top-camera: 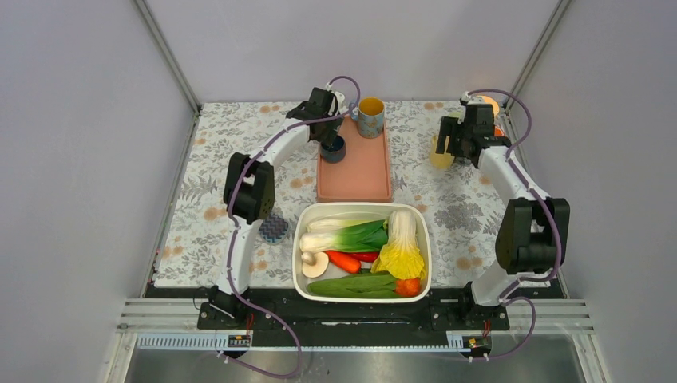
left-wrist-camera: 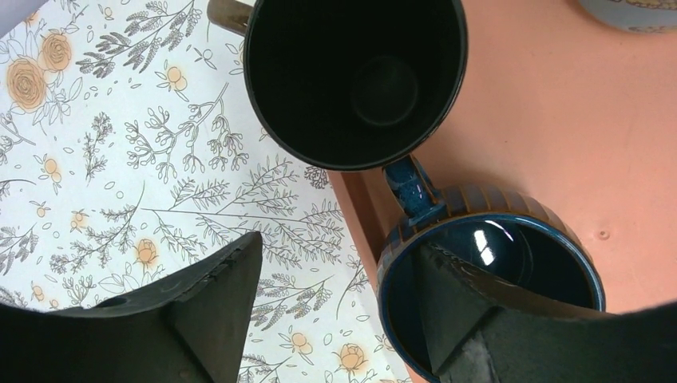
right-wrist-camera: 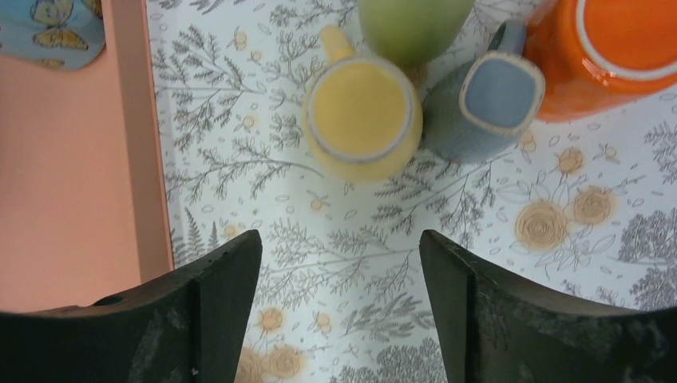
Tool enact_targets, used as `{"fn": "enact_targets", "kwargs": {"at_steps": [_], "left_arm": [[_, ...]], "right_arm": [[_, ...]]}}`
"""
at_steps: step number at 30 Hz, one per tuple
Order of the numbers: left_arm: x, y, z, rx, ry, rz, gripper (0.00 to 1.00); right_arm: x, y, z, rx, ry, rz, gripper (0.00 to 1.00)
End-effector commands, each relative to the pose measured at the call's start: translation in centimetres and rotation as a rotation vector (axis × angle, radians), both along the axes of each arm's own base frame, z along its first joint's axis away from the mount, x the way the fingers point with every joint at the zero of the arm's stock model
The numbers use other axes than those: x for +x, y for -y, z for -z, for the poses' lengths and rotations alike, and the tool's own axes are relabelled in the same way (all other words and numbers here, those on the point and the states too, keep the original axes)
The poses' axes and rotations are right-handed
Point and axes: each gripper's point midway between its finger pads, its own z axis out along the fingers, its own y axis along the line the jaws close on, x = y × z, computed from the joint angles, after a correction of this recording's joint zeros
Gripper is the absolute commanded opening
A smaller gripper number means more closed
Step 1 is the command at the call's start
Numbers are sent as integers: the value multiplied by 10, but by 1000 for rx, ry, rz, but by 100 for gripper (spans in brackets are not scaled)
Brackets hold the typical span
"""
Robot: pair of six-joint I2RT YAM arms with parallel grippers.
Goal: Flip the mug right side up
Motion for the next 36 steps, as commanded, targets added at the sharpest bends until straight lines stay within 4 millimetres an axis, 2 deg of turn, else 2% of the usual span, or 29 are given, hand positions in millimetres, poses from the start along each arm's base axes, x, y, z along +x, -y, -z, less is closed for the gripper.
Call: {"fn": "enact_targets", "kwargs": {"at_steps": [1, 5, 10, 14, 18, 22, 29, 32, 36], "left_arm": [[10, 1, -41, -39, 101, 12, 73], [-9, 7, -57, -100, 83, 88, 78], [-39, 17, -81, -186, 21, 183, 82], [-65, 21, -88, -227, -22, 242, 82], [-83, 20, -89, -240, -53, 270, 83], [-89, 17, -90, -242, -57, 274, 83], [-96, 18, -95, -269, -70, 283, 83], [-98, 18, -96, -271, -71, 288, 83], [-99, 18, -98, -273, -69, 290, 83]], "right_arm": [[38, 5, -24, -40, 58, -32, 82], [57, 12, -17, -114, 13, -69, 85], [73, 21, 10, -193, -82, -98, 89], [90, 18, 22, -213, -113, -155, 99], [96, 13, 36, -200, -166, -194, 100], [89, 1, 50, -148, -198, -241, 100], [82, 10, 82, -169, -279, -208, 99], [85, 9, 83, -162, -283, -204, 97], [85, 10, 88, -160, -309, -191, 87]]}}
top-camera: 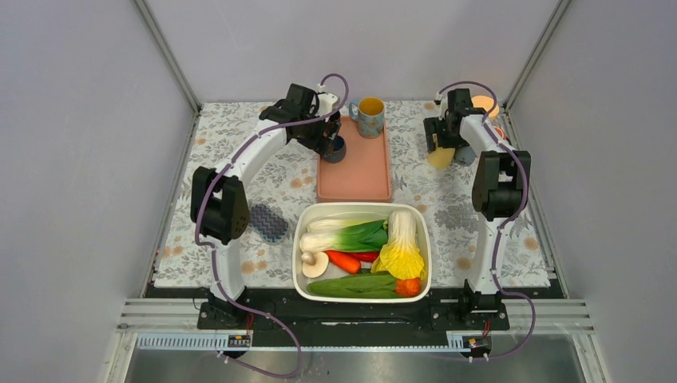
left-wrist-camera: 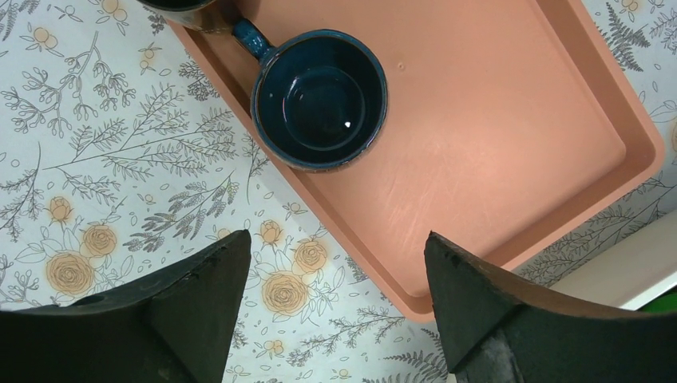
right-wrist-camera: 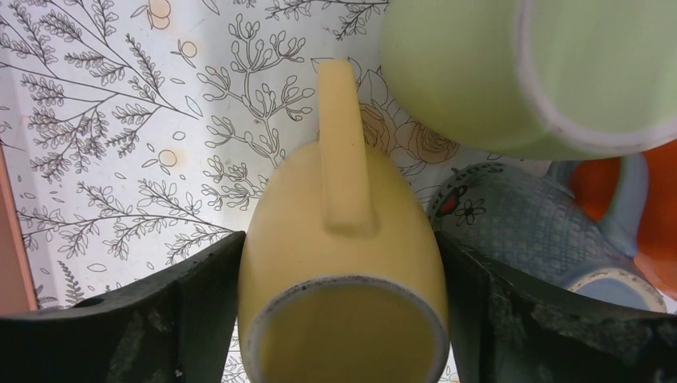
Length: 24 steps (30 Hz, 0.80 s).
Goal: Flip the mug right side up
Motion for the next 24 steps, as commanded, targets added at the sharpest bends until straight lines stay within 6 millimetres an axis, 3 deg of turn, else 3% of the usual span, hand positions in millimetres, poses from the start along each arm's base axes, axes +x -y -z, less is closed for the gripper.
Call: {"fn": "enact_targets", "kwargs": {"at_steps": [1, 3, 6, 10, 13, 20, 24], "left_arm": [[-3, 2, -33, -49, 65, 19, 83], [-4, 1, -34, -54, 66, 16, 82], [-7, 3, -36, -68, 62, 24, 82], [-13, 4, -43, -85, 62, 30, 82], [-16, 4, -49, -100, 65, 33, 82], [-33, 13, -65, -175, 30, 69, 82], [-50, 30, -89, -283, -21, 123, 82]], "right_arm": [[3, 0, -3, -2, -16, 17, 85], [1, 0, 0, 1, -29, 22, 80], [-3, -4, 0, 24, -37, 13, 55], [-8, -16, -17, 93, -16, 7, 21], [-13, -29, -37, 173, 15, 8, 3], [-29, -51, -103, 330, 166, 17, 0], [-41, -71, -150, 465, 272, 1, 0]]}}
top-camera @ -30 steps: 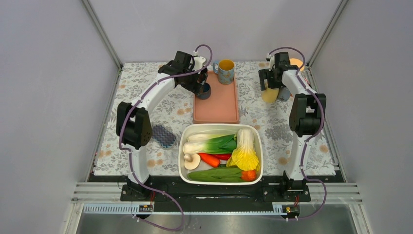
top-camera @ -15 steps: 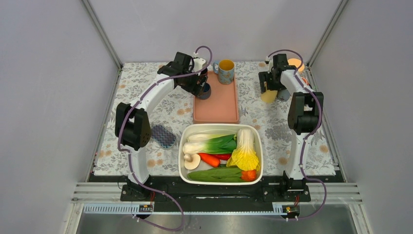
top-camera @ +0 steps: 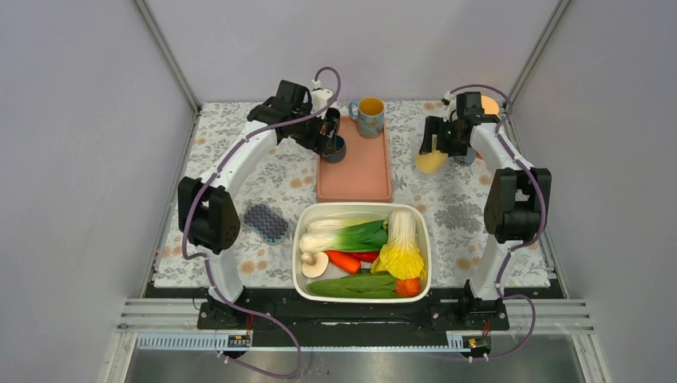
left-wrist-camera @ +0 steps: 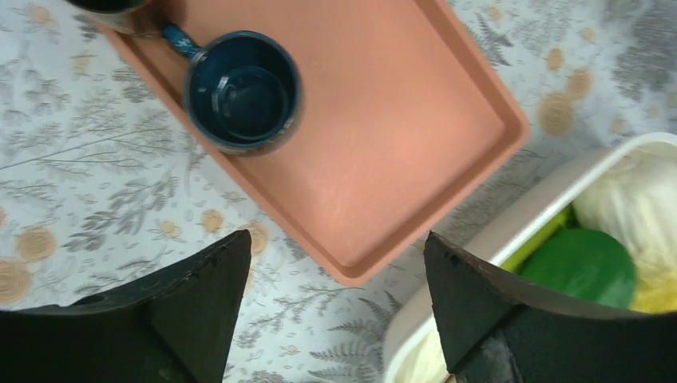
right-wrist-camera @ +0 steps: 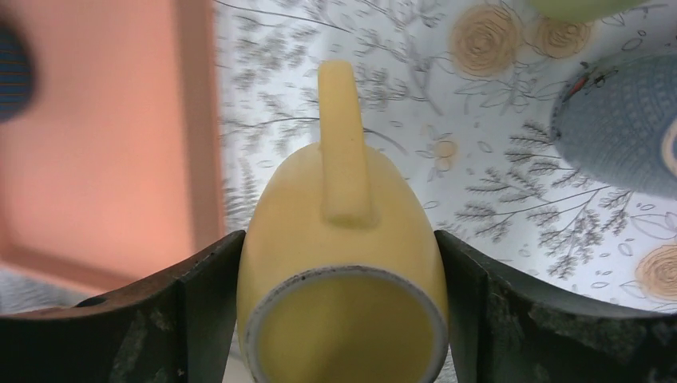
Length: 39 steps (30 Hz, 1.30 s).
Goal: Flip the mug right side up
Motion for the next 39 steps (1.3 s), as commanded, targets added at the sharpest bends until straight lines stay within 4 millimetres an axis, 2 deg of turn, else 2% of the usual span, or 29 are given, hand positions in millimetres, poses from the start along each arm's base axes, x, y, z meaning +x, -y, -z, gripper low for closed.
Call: {"fn": "enact_targets", "kwargs": {"at_steps": [1, 6, 7, 13, 18, 24, 32, 36, 39], "left_arm": [[-25, 27, -60, -202, -14, 100, 83], [-58, 58, -113, -431, -101, 249, 88], [-64, 63, -123, -467, -114, 273, 88], [-90, 91, -178, -627, -131, 374, 89], [-110, 106, -212, -728, -146, 456, 89], [-123, 115, -221, -750, -155, 490, 85], [-125, 116, -239, -778, -102, 515, 58], [-131, 119, -246, -802, -110, 549, 37], [-140, 122, -253, -826, -123, 602, 33]], "right_arm": [[8, -35, -124, 229, 331, -14, 0], [-24, -69, -202, 478, 507, -64, 0], [-32, -75, -208, 523, 523, -65, 0], [-79, -117, -277, 762, 705, -120, 0], [-110, -140, -315, 927, 788, -159, 0], [-125, -159, -332, 990, 816, -195, 0], [-130, -173, -334, 1100, 780, -222, 0], [-134, -177, -340, 1175, 765, -223, 0], [-137, -183, -346, 1228, 761, -227, 0]]}}
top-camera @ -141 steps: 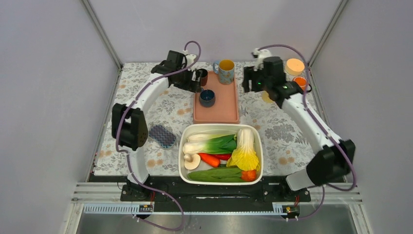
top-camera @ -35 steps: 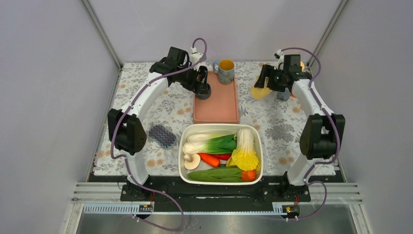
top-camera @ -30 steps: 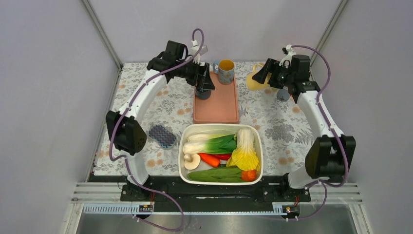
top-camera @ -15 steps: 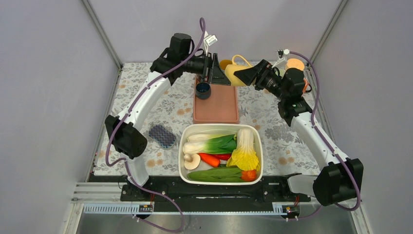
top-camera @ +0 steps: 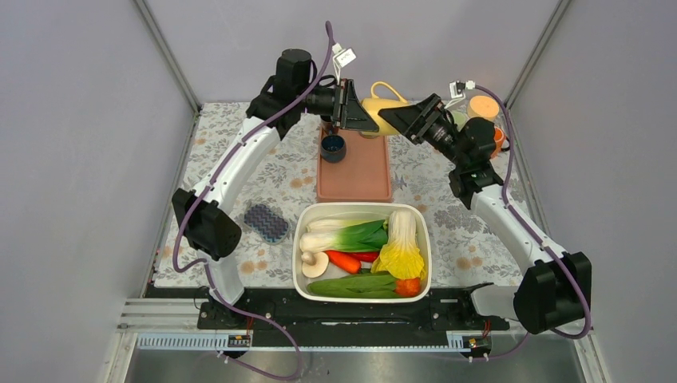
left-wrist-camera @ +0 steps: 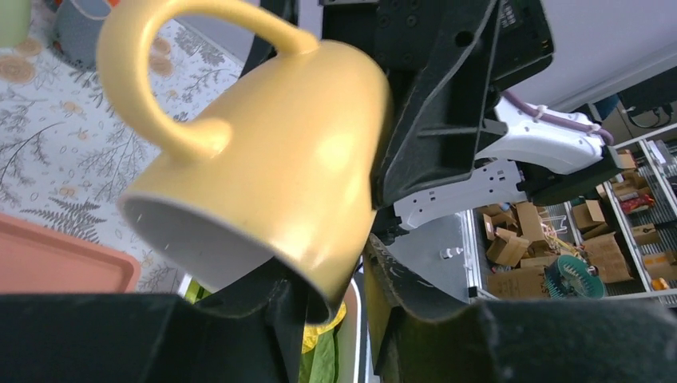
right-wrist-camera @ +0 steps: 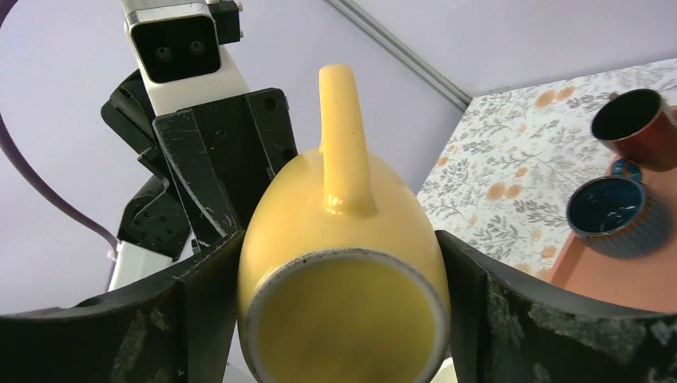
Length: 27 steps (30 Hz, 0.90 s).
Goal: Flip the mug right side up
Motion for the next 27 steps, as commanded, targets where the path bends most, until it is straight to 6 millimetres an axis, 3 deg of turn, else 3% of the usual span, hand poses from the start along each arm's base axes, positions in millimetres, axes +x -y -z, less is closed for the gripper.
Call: {"fn": "enact_targets", "kwargs": {"at_steps": [1, 5, 6, 7, 11, 18, 22, 27], "left_arm": [[-33, -2, -62, -128, 132, 100, 32], [-37, -2, -70, -153, 127, 118, 25], [-38, -2, -71, -155, 129, 119, 17], [-38, -3, -71, -153, 125, 111, 1], [-30, -5, -66, -122, 133, 55, 0], [3, -12, -31, 4, 174, -111, 0], [12, -9, -7, 34, 137, -118, 0], [22, -6, 18, 11, 31, -118, 0]], "right_arm": [[-23, -9, -59, 158, 157, -56, 0], [-28, -12, -68, 188, 175, -53, 0], [-29, -12, -69, 197, 176, -52, 0], [-29, -13, -70, 204, 177, -52, 0], [-25, -15, -61, 190, 145, -45, 0], [1, -12, -6, 142, 18, 48, 79], [12, -18, 25, 157, -60, 37, 98], [23, -22, 53, 180, -133, 30, 100]]}}
